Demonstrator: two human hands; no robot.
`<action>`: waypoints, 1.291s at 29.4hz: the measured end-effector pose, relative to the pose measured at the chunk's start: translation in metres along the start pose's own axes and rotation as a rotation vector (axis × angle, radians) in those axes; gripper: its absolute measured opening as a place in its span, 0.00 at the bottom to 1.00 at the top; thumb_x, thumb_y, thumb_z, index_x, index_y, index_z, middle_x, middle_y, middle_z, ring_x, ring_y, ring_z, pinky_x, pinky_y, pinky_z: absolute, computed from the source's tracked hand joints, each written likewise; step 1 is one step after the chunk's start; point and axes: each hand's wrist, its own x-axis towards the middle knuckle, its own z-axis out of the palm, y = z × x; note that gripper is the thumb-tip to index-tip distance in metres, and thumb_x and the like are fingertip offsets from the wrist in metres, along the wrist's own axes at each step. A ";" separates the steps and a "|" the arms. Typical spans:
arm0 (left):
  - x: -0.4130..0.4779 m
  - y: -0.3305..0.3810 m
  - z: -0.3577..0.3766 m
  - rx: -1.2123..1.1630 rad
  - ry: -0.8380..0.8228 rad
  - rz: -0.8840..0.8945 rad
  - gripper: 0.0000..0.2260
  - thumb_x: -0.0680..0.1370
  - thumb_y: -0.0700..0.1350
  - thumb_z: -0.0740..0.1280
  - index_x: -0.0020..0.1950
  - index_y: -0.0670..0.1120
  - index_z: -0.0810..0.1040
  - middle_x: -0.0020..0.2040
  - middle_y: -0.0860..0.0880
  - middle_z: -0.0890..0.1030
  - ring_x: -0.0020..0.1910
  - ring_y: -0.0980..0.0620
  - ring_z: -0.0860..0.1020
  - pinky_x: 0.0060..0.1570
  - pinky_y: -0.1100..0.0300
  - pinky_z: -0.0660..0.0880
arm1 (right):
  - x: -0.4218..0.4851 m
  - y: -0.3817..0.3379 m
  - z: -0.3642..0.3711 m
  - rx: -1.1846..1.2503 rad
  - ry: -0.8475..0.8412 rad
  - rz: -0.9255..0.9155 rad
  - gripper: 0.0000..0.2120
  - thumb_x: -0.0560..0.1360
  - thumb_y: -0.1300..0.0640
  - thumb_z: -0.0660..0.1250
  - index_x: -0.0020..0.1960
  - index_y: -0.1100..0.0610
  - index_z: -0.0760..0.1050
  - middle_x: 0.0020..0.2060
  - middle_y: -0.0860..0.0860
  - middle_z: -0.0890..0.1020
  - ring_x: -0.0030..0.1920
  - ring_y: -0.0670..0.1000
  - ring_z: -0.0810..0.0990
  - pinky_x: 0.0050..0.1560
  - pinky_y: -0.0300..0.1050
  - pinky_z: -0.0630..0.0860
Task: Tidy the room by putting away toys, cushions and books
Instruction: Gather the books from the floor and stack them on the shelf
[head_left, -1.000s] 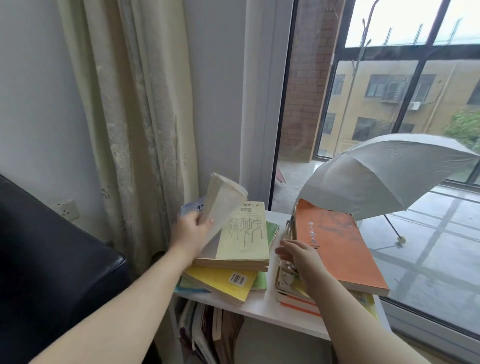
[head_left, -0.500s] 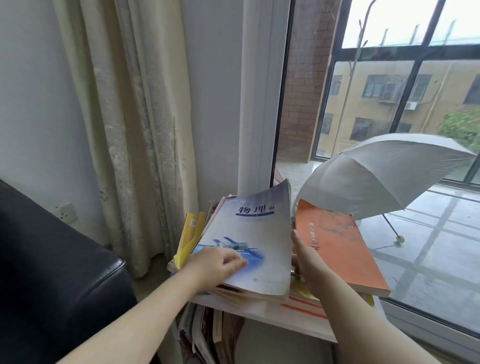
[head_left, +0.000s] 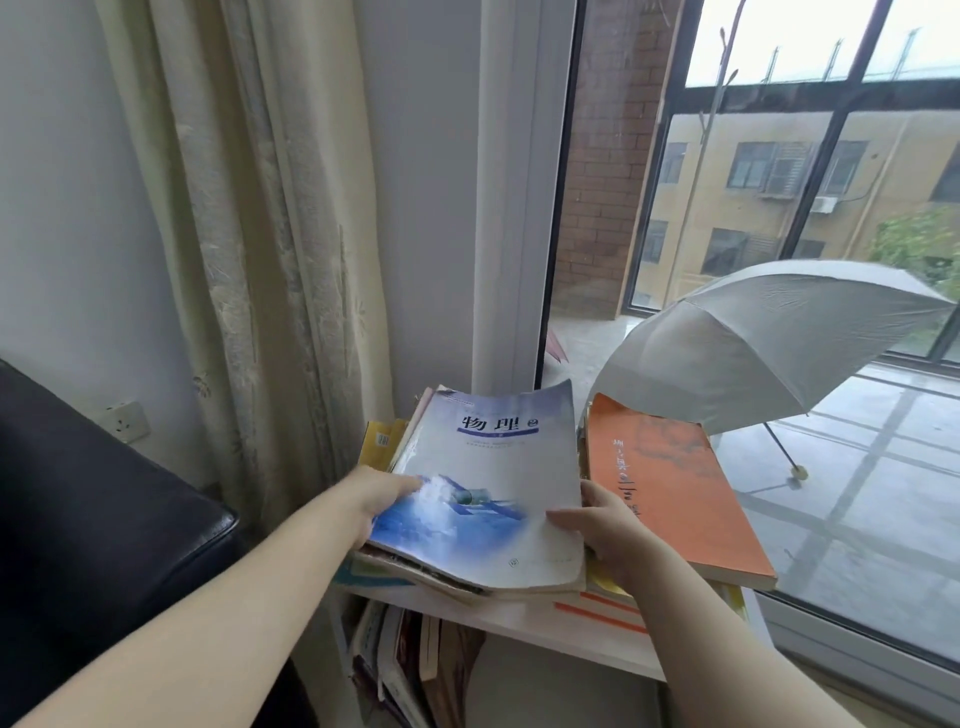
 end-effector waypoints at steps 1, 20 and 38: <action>-0.006 -0.004 -0.001 0.001 -0.066 -0.034 0.12 0.76 0.41 0.69 0.55 0.35 0.76 0.45 0.39 0.81 0.39 0.44 0.81 0.33 0.57 0.79 | 0.000 0.002 -0.002 0.013 -0.004 -0.001 0.16 0.74 0.70 0.65 0.59 0.59 0.70 0.51 0.59 0.79 0.47 0.59 0.81 0.43 0.51 0.80; -0.038 0.046 -0.016 -0.402 -0.018 0.641 0.09 0.77 0.42 0.66 0.56 0.49 0.71 0.53 0.45 0.80 0.53 0.43 0.79 0.55 0.44 0.77 | -0.023 -0.071 0.026 0.235 0.050 -0.463 0.19 0.62 0.56 0.75 0.52 0.55 0.79 0.48 0.57 0.85 0.48 0.59 0.83 0.51 0.57 0.80; -0.132 0.003 -0.041 -0.423 0.032 0.778 0.07 0.77 0.41 0.66 0.48 0.54 0.72 0.46 0.52 0.80 0.44 0.54 0.80 0.40 0.59 0.77 | -0.116 -0.061 0.035 0.201 -0.069 -0.473 0.19 0.62 0.62 0.74 0.52 0.53 0.79 0.49 0.56 0.84 0.48 0.58 0.83 0.46 0.54 0.81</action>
